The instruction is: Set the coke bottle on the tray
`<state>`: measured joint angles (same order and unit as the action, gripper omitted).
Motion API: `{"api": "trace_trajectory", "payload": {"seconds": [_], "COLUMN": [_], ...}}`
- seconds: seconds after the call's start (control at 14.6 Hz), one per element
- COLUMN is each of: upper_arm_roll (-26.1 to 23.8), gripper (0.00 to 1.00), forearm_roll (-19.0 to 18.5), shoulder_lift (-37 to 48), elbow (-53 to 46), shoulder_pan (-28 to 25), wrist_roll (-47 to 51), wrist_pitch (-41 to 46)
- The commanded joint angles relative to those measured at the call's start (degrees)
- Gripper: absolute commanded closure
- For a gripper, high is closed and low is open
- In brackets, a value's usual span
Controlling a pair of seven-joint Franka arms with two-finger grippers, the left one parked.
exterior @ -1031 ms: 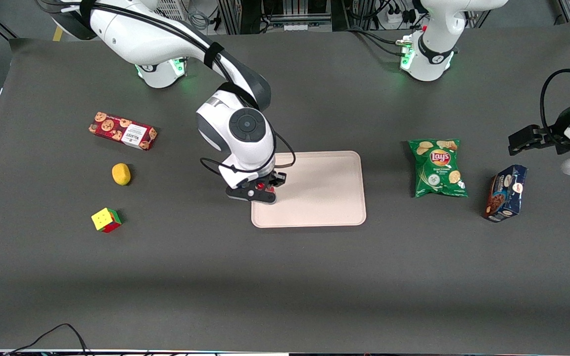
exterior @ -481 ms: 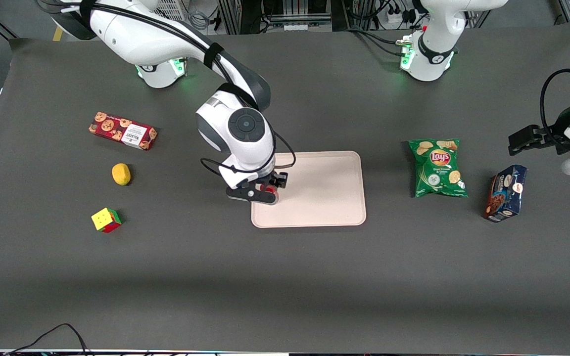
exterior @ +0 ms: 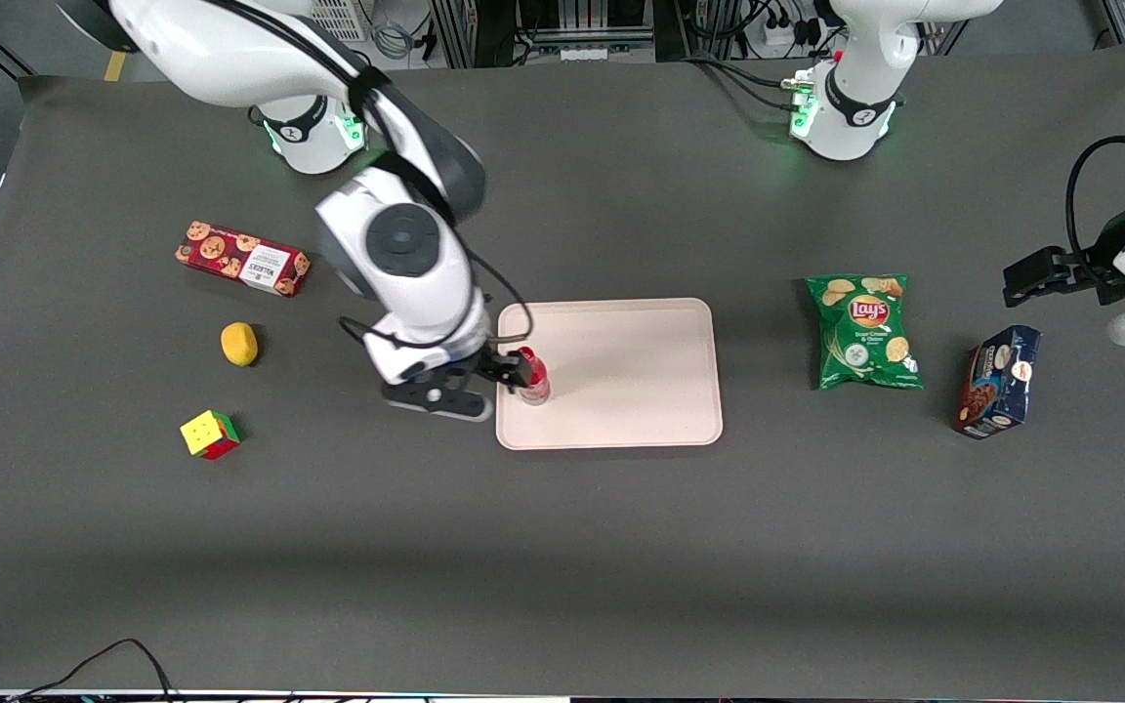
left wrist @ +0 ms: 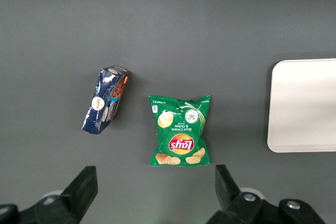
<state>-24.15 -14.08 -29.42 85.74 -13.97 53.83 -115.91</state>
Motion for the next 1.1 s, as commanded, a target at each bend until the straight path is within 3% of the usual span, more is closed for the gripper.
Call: {"api": "trace_trajectory", "payload": {"seconds": [0.0, 0.34, 0.62, 0.82, 1.03], "upper_arm_roll": [6.4, 20.7, 30.8, 34.8, 35.0], "gripper": [0.00, 0.00, 0.00, 0.00, 0.00], "forearm_roll": [7.4, 14.9, 16.2, 16.4, 16.3], "shoulder_lift": [13.4, 27.9, 33.0, 34.2, 33.7], "elbow": [9.6, 20.2, 22.5, 22.2, 20.3], "shoulder_pan": [2.2, 2.2, 2.2, 2.2, 2.1], "wrist_roll": [-13.3, -33.7, -47.6, -51.8, -52.7], "wrist_pitch": [1.1, 1.9, 7.5, 9.2, 12.0]}}
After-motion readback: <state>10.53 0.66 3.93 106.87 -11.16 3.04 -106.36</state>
